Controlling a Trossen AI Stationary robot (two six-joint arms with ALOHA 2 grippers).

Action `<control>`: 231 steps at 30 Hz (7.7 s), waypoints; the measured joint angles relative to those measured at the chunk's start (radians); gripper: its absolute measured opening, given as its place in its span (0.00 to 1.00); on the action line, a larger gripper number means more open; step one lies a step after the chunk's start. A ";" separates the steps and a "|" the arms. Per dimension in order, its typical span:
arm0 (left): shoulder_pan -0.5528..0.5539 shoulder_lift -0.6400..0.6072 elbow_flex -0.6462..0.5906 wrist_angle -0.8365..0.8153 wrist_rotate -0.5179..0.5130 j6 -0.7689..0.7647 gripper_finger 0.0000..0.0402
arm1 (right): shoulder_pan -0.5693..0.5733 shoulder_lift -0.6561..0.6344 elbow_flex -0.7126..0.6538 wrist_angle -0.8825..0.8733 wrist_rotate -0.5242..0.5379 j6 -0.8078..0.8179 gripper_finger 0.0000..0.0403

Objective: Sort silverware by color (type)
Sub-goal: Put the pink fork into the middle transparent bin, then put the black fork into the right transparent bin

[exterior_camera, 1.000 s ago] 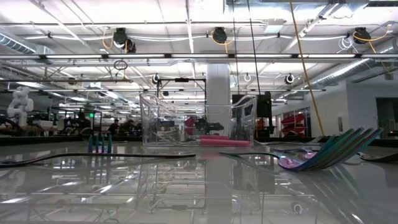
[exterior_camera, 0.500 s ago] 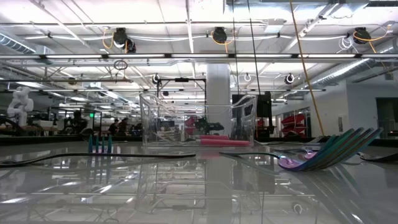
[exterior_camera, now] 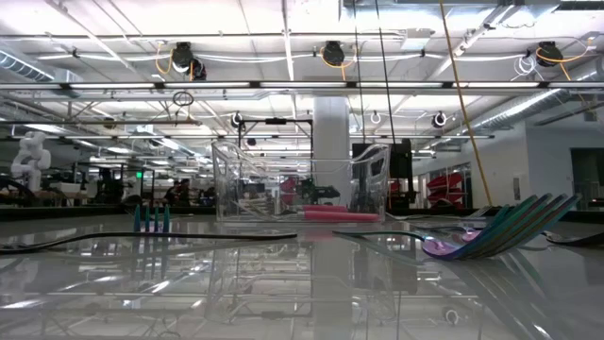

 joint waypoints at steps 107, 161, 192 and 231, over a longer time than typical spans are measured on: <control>-0.032 0.001 0.000 -0.084 0.037 0.009 0.46 | -0.552 0.927 0.000 0.439 -0.404 -0.368 0.09; -0.023 0.001 0.000 -0.140 0.036 0.003 0.46 | -0.550 0.826 0.000 0.183 -0.348 0.096 0.75; 0.084 0.000 0.000 -0.291 0.041 0.001 0.46 | -0.448 0.423 0.000 -0.204 -0.317 0.545 0.75; 0.569 -0.204 0.000 -0.956 0.339 -0.259 0.46 | -0.220 0.225 0.000 -0.277 -0.051 0.750 0.75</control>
